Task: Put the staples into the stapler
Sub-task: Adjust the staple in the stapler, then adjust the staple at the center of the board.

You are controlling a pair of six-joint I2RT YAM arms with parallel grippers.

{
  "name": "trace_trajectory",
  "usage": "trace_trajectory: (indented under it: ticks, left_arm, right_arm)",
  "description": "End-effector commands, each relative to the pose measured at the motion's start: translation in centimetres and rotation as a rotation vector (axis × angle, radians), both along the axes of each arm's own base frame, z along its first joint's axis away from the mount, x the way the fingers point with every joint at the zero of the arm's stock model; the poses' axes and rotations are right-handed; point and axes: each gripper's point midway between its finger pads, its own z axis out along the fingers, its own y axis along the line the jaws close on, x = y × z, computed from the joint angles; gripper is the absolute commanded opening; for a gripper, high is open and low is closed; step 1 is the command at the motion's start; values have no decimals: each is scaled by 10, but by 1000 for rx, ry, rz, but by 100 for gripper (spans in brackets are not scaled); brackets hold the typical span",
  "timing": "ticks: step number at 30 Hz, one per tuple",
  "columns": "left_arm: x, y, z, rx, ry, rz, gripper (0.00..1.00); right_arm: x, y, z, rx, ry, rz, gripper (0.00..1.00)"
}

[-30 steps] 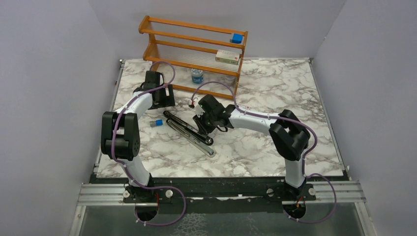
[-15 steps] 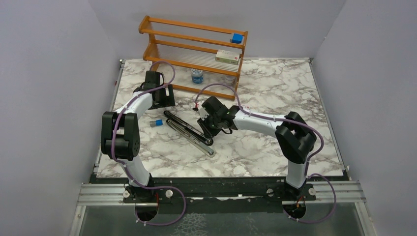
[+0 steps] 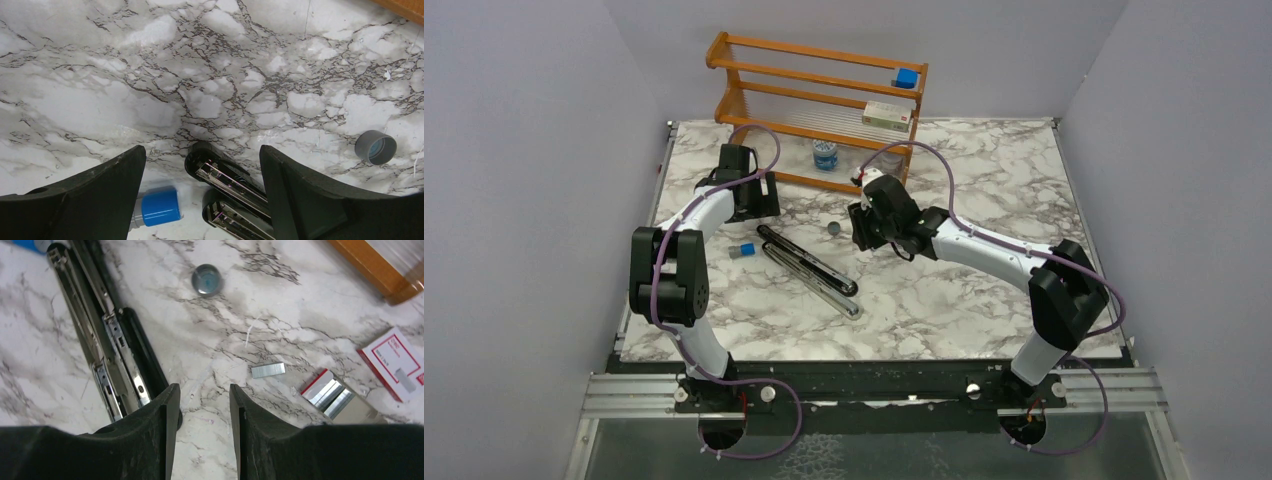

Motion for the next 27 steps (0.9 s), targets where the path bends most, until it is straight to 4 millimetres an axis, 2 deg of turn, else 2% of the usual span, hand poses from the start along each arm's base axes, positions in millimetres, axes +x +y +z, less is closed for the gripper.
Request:
trace_trajectory:
  ticks: [1, 5, 11, 16, 27]
  left_arm:
    - [8, 1, 16, -10, -40, 2, 87]
    - [8, 0, 18, -13, -48, 1, 87]
    - [8, -1, 20, -16, -53, 0, 87]
    - [8, -2, 19, -21, -50, -4, 87]
    - [7, -2, 15, -22, -39, -7, 87]
  right_arm:
    - [27, -22, -13, 29, 0, -364, 45]
    - [31, -33, -36, 12, 89, -581, 46]
    - [26, -45, -65, -47, 185, -773, 48]
    - [30, -53, -78, -100, 174, -828, 49]
    - [35, -46, -98, -125, 195, -820, 50]
